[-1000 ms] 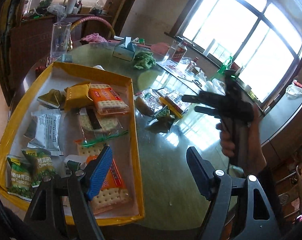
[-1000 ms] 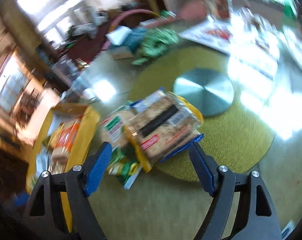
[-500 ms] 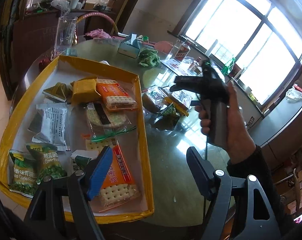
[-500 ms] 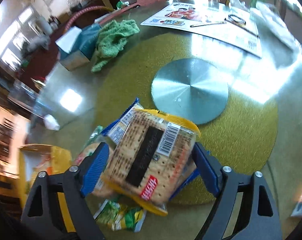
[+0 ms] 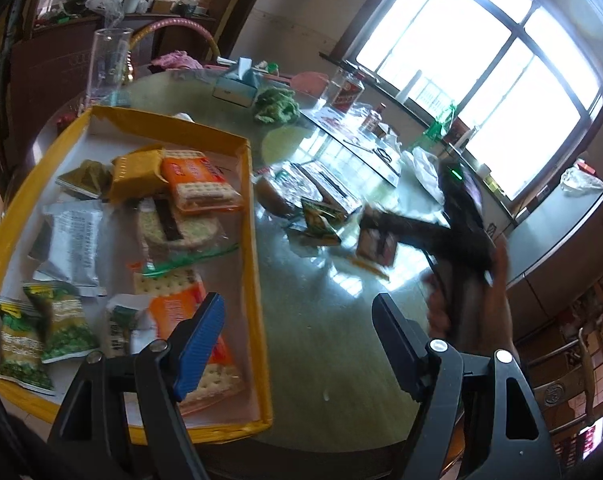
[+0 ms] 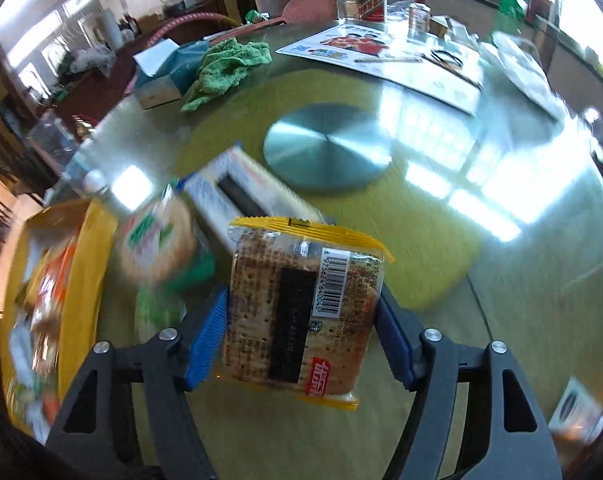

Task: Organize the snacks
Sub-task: 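Grasp the barcoded cracker pack with the right gripper while the left gripper grasps a green packet, then carry both packets into the yellow tray and open both grippers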

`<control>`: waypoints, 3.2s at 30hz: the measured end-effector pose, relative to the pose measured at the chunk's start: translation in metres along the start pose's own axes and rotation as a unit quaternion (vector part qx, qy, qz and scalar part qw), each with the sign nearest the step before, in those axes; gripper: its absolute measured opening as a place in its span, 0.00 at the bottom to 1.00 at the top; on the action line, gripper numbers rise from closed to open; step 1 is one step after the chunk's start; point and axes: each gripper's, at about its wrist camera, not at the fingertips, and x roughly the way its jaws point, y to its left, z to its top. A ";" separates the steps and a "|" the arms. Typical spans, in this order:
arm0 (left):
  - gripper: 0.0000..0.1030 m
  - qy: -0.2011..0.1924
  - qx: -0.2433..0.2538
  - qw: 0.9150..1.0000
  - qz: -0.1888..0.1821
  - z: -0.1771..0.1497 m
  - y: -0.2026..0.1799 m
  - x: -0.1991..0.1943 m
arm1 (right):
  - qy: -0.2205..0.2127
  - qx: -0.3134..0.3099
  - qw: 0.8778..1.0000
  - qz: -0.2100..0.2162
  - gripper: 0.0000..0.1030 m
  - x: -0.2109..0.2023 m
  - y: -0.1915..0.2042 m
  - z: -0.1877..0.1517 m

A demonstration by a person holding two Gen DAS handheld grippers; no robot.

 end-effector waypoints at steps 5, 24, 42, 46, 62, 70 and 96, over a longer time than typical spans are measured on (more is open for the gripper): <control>0.74 0.020 0.028 0.999 -0.003 0.008 -0.024 0.025 | -0.015 -0.003 1.000 0.020 0.68 -0.030 -0.024 -0.062; 0.30 0.137 0.094 0.979 0.119 0.068 -0.059 0.179 | -0.059 -0.014 0.998 -0.005 0.67 -0.064 -0.062 -0.153; 0.18 0.091 0.101 0.990 -0.025 0.002 -0.069 0.061 | -0.063 -0.024 0.998 -0.005 0.67 -0.068 -0.053 -0.161; 0.18 0.071 0.082 0.993 -0.046 -0.007 -0.056 0.024 | -0.061 -0.024 0.997 0.045 0.67 -0.072 -0.039 -0.162; 0.18 -0.032 -0.030 0.999 0.016 0.011 0.072 -0.070 | -0.097 -0.169 0.963 0.187 0.67 -0.100 0.131 -0.131; 0.18 -0.026 -0.061 0.998 0.019 0.011 0.112 -0.062 | -0.069 -0.215 0.956 0.187 0.67 -0.064 0.198 -0.102; 0.57 -0.031 -0.104 0.992 0.068 0.016 0.143 -0.042 | -0.074 -0.223 0.955 0.182 0.79 -0.043 0.229 -0.080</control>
